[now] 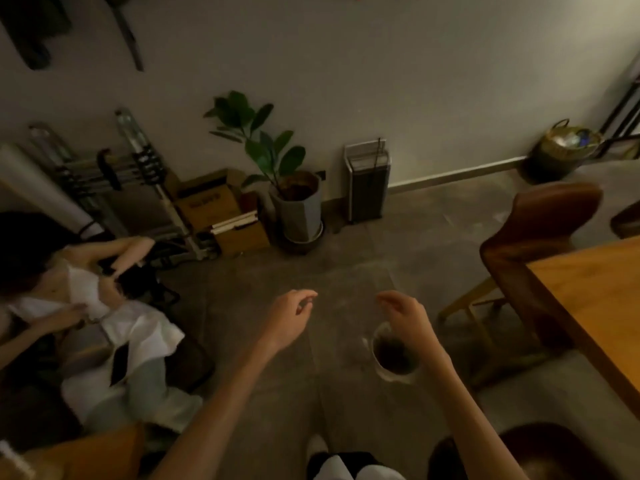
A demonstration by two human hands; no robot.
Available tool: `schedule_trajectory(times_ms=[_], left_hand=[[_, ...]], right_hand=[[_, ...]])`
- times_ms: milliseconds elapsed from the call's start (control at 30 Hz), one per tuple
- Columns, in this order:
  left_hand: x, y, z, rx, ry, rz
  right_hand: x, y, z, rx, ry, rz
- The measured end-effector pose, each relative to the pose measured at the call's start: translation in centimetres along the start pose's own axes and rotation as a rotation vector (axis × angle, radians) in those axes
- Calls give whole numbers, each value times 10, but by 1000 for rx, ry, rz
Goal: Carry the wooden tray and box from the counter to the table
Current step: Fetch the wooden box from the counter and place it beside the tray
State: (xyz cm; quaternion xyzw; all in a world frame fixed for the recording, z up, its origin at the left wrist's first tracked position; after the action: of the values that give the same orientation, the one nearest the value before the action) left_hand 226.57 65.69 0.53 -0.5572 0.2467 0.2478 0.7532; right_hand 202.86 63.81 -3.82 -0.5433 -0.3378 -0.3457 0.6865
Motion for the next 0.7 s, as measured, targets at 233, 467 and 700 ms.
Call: schedule_trajectory(times_ms=[233, 467, 700], left_hand=[[-8, -88, -178, -1, 52, -74], [-86, -123, -413, 76, 299, -217], [-215, -79, -612, 273, 574, -360]], right_hand=[[74, -16, -170, -114, -61, -111], [55, -105, -355, -359, 61, -32], [2, -201, -441, -373, 443, 108]])
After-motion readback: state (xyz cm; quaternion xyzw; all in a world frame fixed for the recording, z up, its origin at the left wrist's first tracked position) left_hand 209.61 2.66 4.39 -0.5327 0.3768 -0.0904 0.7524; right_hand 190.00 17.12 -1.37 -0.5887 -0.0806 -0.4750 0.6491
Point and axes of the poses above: each hand's wrist, its own z-axis away from the middle knuckle, its own y-axis out of the palm, x = y × z, the point moved 10 cm from there along -z, towards the middle knuckle, and after that the axes turned 3 degrees about x, right-handed, at the moved point
